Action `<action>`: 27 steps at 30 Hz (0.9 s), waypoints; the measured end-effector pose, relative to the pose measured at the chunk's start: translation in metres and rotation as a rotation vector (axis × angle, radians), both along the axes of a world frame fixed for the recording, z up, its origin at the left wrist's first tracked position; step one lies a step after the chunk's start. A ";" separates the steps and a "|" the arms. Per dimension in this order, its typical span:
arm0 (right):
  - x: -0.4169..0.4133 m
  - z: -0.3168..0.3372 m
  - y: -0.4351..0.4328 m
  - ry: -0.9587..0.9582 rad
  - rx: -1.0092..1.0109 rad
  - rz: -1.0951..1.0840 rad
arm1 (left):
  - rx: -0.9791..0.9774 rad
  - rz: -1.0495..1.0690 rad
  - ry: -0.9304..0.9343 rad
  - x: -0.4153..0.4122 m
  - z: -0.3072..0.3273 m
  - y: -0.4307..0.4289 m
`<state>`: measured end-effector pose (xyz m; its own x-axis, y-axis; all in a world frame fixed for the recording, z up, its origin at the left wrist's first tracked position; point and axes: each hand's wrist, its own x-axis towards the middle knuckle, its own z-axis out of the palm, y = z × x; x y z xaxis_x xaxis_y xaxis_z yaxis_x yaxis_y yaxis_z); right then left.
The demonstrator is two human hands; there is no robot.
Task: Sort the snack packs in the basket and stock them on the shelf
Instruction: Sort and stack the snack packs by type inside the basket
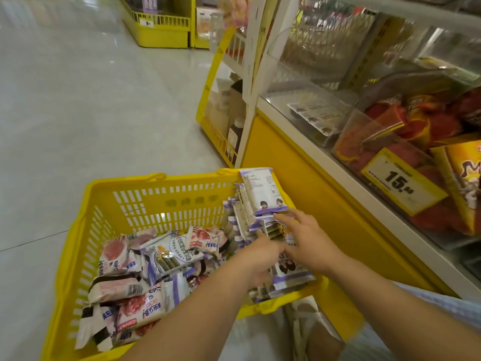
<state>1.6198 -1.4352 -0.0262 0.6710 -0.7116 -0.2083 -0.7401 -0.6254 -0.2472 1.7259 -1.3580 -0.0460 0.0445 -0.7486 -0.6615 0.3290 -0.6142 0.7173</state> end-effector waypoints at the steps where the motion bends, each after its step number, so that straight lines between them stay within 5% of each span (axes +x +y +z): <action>1: 0.000 -0.002 0.000 0.030 -0.003 0.011 | -0.039 -0.006 -0.001 0.001 0.000 0.002; 6: -0.004 0.001 -0.004 0.129 -0.106 0.022 | -0.022 -0.147 0.046 0.025 0.002 0.015; 11: 0.034 0.014 0.013 -0.116 -0.181 0.075 | -0.093 -0.212 -0.412 0.066 -0.010 0.034; 14: 0.072 0.009 0.032 -0.194 -0.018 0.171 | -0.048 -0.261 -0.836 0.109 -0.025 0.054; 18: 0.116 -0.027 0.053 -0.028 0.303 0.220 | 0.081 -0.385 -1.285 0.162 -0.055 0.087; 22: 0.144 -0.081 0.068 0.176 0.616 0.121 | 0.139 -0.615 -1.487 0.190 -0.074 0.105; 27: 0.168 -0.120 0.077 -0.020 0.680 -0.060 | 0.192 -0.693 -1.521 0.196 -0.093 0.107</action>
